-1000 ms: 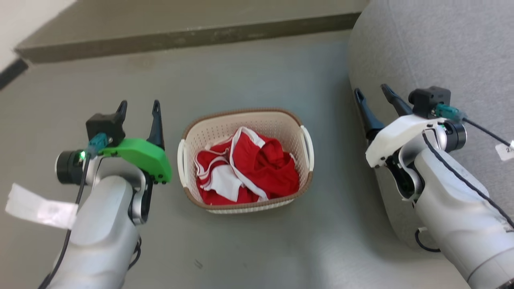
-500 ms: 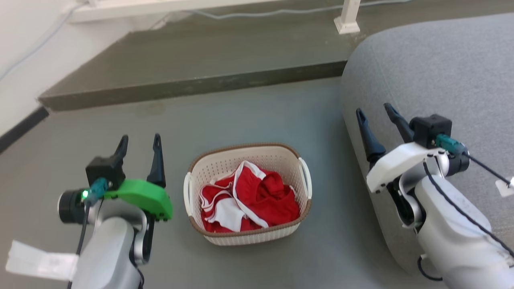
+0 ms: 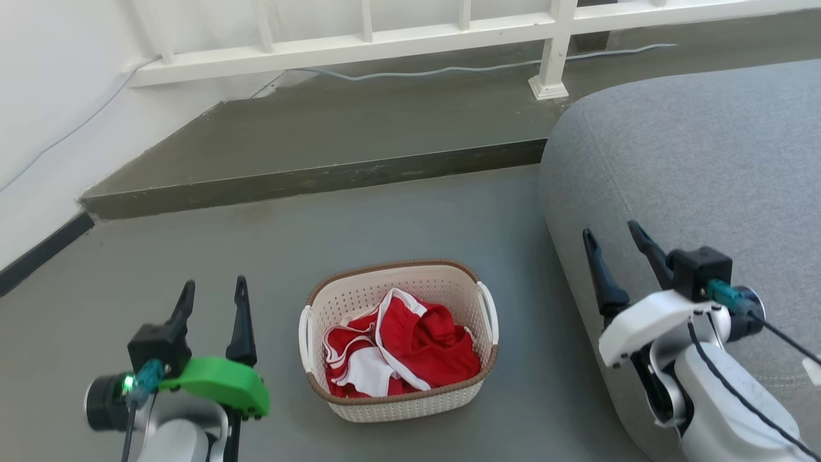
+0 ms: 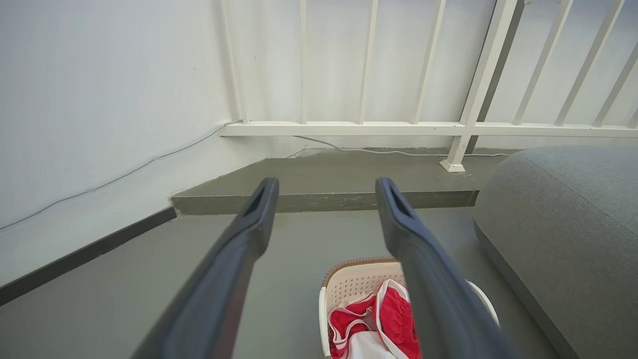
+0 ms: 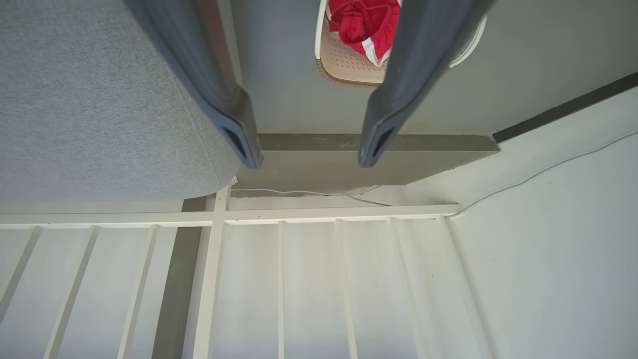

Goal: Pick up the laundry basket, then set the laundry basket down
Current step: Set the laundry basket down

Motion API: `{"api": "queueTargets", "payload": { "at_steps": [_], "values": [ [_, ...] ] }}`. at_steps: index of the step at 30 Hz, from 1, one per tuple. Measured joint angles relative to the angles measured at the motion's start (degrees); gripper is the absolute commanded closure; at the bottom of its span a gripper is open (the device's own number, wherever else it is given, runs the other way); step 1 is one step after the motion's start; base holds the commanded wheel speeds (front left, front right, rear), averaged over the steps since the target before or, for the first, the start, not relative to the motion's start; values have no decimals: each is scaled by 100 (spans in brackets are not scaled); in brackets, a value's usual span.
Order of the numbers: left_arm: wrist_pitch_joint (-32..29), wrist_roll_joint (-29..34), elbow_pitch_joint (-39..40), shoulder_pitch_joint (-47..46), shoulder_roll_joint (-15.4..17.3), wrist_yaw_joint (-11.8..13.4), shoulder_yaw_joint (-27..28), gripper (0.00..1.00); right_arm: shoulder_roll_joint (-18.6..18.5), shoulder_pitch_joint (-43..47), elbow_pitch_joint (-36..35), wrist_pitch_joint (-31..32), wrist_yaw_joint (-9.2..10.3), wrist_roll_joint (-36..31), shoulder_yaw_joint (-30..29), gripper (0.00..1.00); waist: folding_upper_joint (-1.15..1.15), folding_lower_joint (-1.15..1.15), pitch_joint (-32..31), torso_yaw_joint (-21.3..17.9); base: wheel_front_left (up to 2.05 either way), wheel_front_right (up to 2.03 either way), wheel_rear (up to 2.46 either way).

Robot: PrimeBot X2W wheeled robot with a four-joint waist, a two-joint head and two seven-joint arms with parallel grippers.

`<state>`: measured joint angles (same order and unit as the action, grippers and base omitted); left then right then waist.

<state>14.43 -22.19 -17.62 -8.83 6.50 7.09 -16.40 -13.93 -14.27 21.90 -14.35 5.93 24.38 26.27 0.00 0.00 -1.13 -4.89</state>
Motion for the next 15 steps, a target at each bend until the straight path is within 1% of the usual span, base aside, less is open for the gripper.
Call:
{"api": "queueTargets", "payload": {
  "at_steps": [7, 15],
  "values": [
    [0, 241, 323, 483, -62, 0, 266, 0, -4, 406, -333, -1, 32, -148, -83, 0, 0, 0, -69, -2, 0, 0, 0],
    [0, 333, 623, 866, -194, 0, 458, 0, -3, 749, -671, -8, 73, -294, -194, 0, 0, 0, -103, -16, 0, 0, 0]
  ]
}}
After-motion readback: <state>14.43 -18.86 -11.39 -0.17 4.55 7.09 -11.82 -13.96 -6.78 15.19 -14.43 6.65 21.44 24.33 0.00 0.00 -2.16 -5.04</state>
